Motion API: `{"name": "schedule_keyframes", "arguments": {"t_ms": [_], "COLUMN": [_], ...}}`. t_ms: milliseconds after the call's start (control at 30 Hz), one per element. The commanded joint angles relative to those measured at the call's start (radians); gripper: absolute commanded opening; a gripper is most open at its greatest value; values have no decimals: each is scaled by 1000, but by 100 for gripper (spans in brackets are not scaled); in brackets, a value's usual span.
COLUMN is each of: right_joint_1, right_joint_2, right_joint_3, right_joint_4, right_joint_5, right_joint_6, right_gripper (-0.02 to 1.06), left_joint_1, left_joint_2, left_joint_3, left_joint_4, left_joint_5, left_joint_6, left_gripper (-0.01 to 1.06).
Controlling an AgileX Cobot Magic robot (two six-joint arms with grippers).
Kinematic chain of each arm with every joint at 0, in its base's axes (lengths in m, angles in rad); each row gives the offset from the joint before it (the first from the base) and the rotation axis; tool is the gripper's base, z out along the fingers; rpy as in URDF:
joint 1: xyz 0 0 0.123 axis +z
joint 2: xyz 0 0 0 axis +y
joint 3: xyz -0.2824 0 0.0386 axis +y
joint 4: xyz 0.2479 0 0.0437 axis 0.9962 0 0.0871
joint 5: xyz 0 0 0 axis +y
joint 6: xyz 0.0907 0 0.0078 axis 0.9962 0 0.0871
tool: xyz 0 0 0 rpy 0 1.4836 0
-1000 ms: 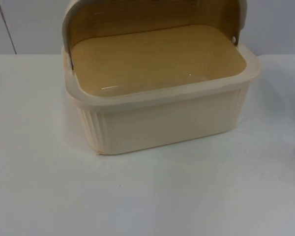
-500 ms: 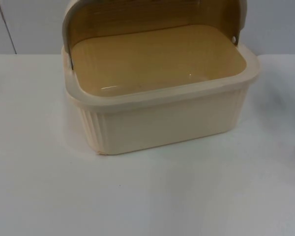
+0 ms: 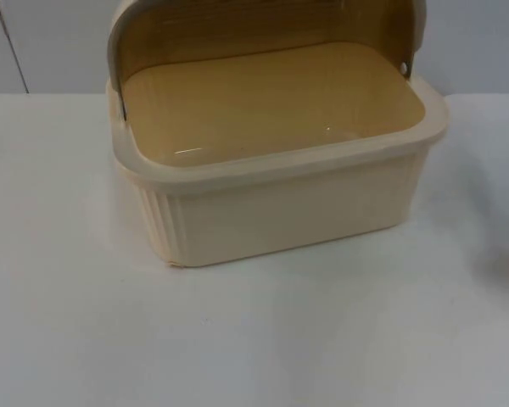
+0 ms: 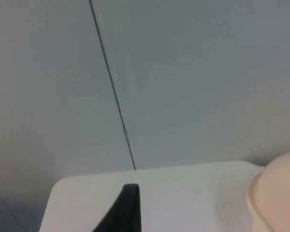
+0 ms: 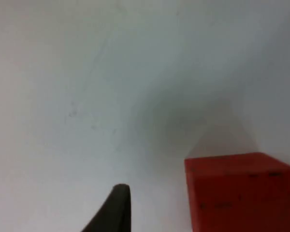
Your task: Open the box lid with the left hand, place the block into the box with the right hand, then close the box lid with the left hand.
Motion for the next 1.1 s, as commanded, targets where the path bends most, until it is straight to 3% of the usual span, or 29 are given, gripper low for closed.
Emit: {"name": "schedule_keyframes", "arguments": {"t_ms": [0,333,500,600,667,700,733,767,833,1067], "right_joint_1": [-5,-5,-5,-5,-5,-5,-5,-5,-5,-5], "right_joint_2": [14,50,77,77,77,77,77,77,77,35], "right_joint_3": [33,58,58,58,58,58,58,58,58,58], "right_joint_4": [-8,-45,-118,-118,-118,-118,-118,-118,-118,-117], "right_joint_5": [-58,-126,-124,-124,-124,-126,-126,-126,-126,-133], "right_joint_6": [-18,5,66,67,67,70,72,72,88,119], "right_gripper": [105,105,104,98,80,56,41,41,3,0], "left_joint_1": [4,4,4,4,4,4,4,4,4,4], "left_joint_2": [-3,-3,-3,-3,-3,-3,-3,-3,-3,-3], "left_joint_3": [1,1,1,1,1,1,1,1,1,1], "left_joint_4": [14,14,14,14,14,14,14,14,14,17], "left_joint_5": [10,10,10,10,10,10,10,10,10,10], "left_joint_6": [-6,-6,-6,-6,-6,-6,-6,-6,-6,-6], "left_gripper": [104,104,104,104,104,104,104,104,104,104]}}
